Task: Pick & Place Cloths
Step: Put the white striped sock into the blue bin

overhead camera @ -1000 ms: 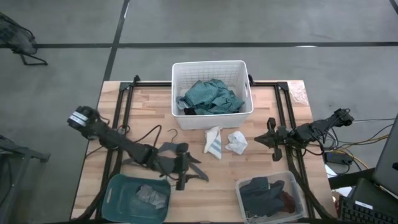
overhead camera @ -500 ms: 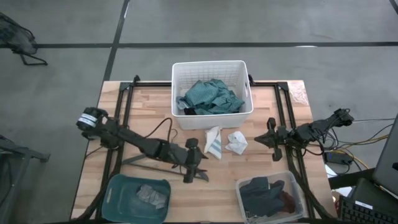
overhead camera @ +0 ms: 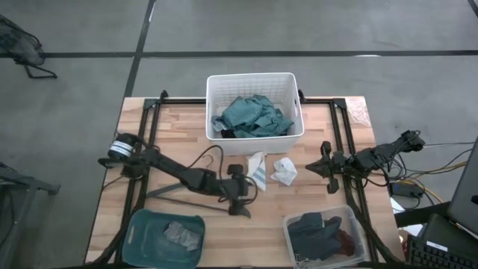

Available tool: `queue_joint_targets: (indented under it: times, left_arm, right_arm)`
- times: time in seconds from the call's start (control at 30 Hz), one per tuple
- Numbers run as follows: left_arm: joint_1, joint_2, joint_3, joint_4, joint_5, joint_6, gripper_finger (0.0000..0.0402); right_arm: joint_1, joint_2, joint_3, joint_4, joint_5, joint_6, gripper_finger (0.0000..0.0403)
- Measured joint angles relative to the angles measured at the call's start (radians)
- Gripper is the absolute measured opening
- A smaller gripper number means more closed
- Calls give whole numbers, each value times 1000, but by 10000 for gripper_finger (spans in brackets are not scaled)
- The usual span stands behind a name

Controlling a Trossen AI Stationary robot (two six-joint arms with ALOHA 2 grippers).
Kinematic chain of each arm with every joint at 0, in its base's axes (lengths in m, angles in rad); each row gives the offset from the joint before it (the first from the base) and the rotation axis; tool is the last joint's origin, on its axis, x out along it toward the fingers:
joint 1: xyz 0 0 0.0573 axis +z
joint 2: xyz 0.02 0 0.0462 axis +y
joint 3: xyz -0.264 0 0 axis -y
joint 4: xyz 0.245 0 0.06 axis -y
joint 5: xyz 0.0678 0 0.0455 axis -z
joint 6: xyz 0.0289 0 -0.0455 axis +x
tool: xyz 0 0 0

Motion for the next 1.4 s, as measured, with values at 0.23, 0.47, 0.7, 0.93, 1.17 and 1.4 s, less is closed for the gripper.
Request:
queue_joint_targets:
  times: [0.23, 0.47, 0.7, 0.93, 1.17, 1.4]
  left_arm:
    - [54, 92, 46, 4, -31, -10, 259]
    - [106, 150, 58, 8, -2, -25, 259]
    - [138, 194, 64, 32, 79, -49, 258]
    - [151, 204, 65, 36, 135, -53, 221]
    - [151, 201, 65, 31, 152, -54, 113]
    - [149, 201, 64, 30, 178, -45, 15]
  right_arm:
    - [0, 0, 0, 0, 0, 1, 8]
    - [0, 0, 0, 0, 0, -1, 8]
    - [0, 1, 0, 0, 0, 1, 8]
    - [0, 1, 0, 0, 0, -1, 8]
    - [0, 0, 0, 0, 0, 1, 8]
    - [0, 0, 0, 0, 0, -1, 8]
